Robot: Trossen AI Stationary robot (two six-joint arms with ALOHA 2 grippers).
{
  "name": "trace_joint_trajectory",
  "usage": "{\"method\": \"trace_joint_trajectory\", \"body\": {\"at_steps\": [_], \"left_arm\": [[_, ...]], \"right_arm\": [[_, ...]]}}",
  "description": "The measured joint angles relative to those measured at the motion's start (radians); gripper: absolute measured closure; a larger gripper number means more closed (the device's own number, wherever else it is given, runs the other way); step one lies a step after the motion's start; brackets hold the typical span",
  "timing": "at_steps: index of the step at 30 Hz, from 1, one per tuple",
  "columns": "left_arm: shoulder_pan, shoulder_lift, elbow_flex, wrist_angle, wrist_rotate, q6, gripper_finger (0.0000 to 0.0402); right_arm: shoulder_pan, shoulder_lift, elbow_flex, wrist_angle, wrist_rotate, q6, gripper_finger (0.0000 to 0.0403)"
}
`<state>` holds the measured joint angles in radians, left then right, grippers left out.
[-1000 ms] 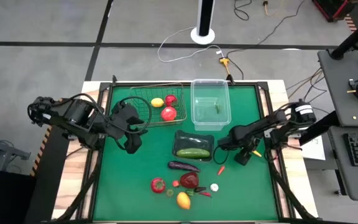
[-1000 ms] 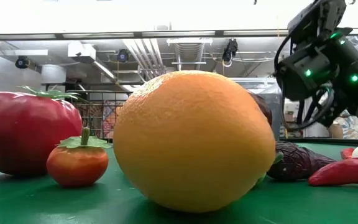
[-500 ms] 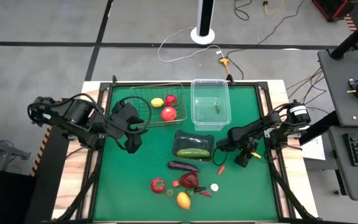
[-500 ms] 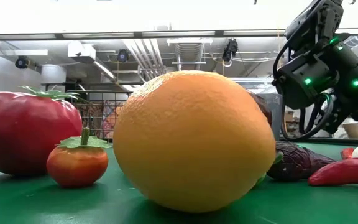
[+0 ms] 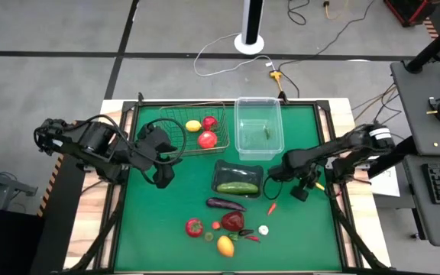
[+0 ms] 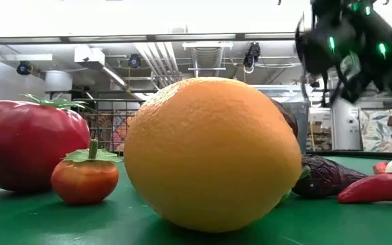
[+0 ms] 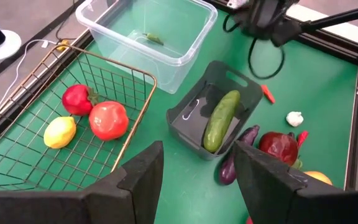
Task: Sort produce into baskets
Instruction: Put the yellow chili pepper into the transparent bin
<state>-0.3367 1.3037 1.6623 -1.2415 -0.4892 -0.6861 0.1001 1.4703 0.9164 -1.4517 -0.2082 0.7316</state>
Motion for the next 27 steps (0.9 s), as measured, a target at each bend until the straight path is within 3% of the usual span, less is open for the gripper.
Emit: {"method": "trace_joint_trajectory", "body": {"at_steps": [5, 7, 12, 16, 19, 23, 27], "left_arm": [[0.000, 0.000, 0.000, 0.004, 0.000, 0.000, 0.0226], [0.000, 0.000, 0.000, 0.016, -0.001, 0.000, 0.0226], [0.000, 0.000, 0.000, 0.047, -0.002, 0.022, 0.0226], [0.000, 0.000, 0.000, 0.070, -0.002, 0.023, 0.0226], [0.001, 0.000, 0.000, 0.089, -0.002, 0.021, 0.0226], [0.001, 0.000, 0.000, 0.096, -0.002, 0.014, 0.0226], [0.001, 0.000, 0.000, 0.097, -0.002, 0.011, 0.0226]], "right_arm": [[-0.001, -0.150, 0.175, 0.008, 0.011, 0.119, 0.0379], [-0.001, -0.200, 0.248, 0.046, 0.071, 0.166, 0.0379], [-0.001, -0.293, 0.381, 0.269, 0.388, 0.174, 0.0380], [-0.024, -0.320, 0.401, 0.536, 0.681, -0.016, 0.0380], [-0.067, -0.313, 0.389, 0.716, 0.829, -0.176, 0.0380], [-0.144, -0.256, 0.382, 0.842, 0.893, -0.310, 0.0380], [-0.216, -0.195, 0.382, 0.850, 0.879, -0.275, 0.0368]]}}
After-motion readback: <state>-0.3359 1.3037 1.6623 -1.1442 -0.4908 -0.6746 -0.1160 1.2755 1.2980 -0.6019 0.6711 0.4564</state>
